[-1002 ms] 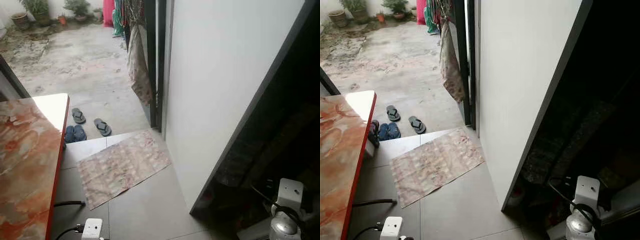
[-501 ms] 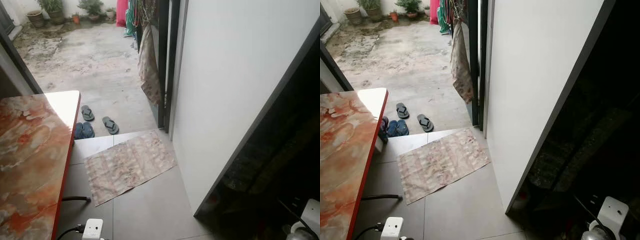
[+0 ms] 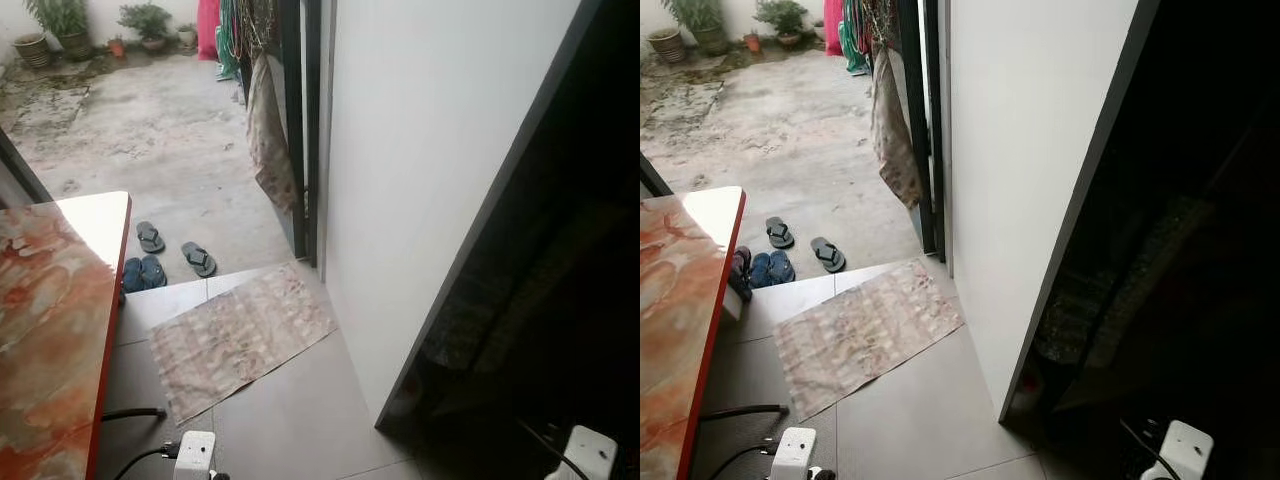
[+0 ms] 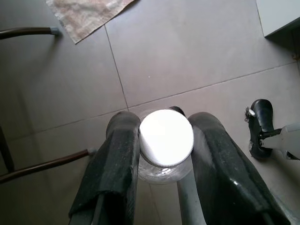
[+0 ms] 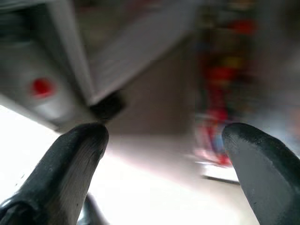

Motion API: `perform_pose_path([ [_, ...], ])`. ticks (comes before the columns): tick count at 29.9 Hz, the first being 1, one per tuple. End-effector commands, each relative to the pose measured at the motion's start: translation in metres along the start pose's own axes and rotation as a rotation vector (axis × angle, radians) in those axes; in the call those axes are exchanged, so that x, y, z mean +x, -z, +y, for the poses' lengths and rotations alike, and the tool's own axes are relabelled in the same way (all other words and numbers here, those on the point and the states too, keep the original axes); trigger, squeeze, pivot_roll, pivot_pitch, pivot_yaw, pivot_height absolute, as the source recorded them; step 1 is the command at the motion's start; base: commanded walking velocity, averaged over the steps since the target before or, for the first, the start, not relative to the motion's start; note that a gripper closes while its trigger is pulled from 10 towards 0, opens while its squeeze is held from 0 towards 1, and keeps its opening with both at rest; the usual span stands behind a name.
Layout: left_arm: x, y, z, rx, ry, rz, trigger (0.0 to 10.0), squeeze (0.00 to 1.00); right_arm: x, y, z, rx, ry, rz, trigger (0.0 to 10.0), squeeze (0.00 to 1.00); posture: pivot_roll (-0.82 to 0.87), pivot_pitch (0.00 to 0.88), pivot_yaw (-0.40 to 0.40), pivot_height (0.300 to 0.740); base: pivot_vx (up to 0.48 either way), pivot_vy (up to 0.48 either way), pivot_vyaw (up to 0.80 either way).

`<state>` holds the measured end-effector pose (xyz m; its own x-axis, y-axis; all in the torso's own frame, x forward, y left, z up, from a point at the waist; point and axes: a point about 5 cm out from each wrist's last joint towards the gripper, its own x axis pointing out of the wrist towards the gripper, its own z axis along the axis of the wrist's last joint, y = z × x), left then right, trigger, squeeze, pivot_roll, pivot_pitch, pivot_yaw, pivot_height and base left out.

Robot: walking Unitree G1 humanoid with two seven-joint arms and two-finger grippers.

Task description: Restocking fridge

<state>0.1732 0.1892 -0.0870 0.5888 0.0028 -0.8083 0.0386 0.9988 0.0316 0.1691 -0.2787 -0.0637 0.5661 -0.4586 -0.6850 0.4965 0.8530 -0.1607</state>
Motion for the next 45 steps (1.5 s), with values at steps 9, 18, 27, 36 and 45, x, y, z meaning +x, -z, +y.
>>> perform_pose_path([
  [9, -0.004, 0.019, 0.008, -0.088, -0.049, 0.073, 10.0, 0.00, -0.017, 0.051, 0.029, -0.278, -0.320, 0.222, 10.0, 0.00, -0.11, 0.047, 0.055, 0.740, 0.000, 0.000, 0.00],
  [18, -0.009, 0.016, 0.041, -0.059, -0.099, 0.078, 10.0, 0.00, -0.025, 0.067, 0.036, -0.304, -0.377, 0.284, 10.0, 0.00, -0.11, 0.045, 0.064, 0.740, 0.000, 0.000, 0.00],
  [27, -0.013, 0.018, 0.055, -0.042, -0.120, 0.088, 10.0, 0.00, -0.017, 0.050, 0.028, -0.276, -0.319, 0.214, 10.0, 0.00, -0.10, 0.042, 0.061, 0.740, 0.000, -0.032, 0.00],
  [36, -0.007, 0.014, 0.032, -0.021, -0.102, 0.084, 10.0, 0.00, -0.017, 0.050, 0.029, -0.256, -0.287, 0.198, 10.0, 0.00, -0.10, 0.030, 0.063, 0.740, 0.000, -0.361, 0.00],
  [45, -0.007, 0.029, 0.008, -0.004, -0.080, 0.110, 10.0, 0.00, -0.016, 0.051, 0.027, -0.223, -0.229, 0.214, 10.0, 0.00, -0.10, 0.020, 0.065, 0.740, 0.000, -0.475, -0.29],
])
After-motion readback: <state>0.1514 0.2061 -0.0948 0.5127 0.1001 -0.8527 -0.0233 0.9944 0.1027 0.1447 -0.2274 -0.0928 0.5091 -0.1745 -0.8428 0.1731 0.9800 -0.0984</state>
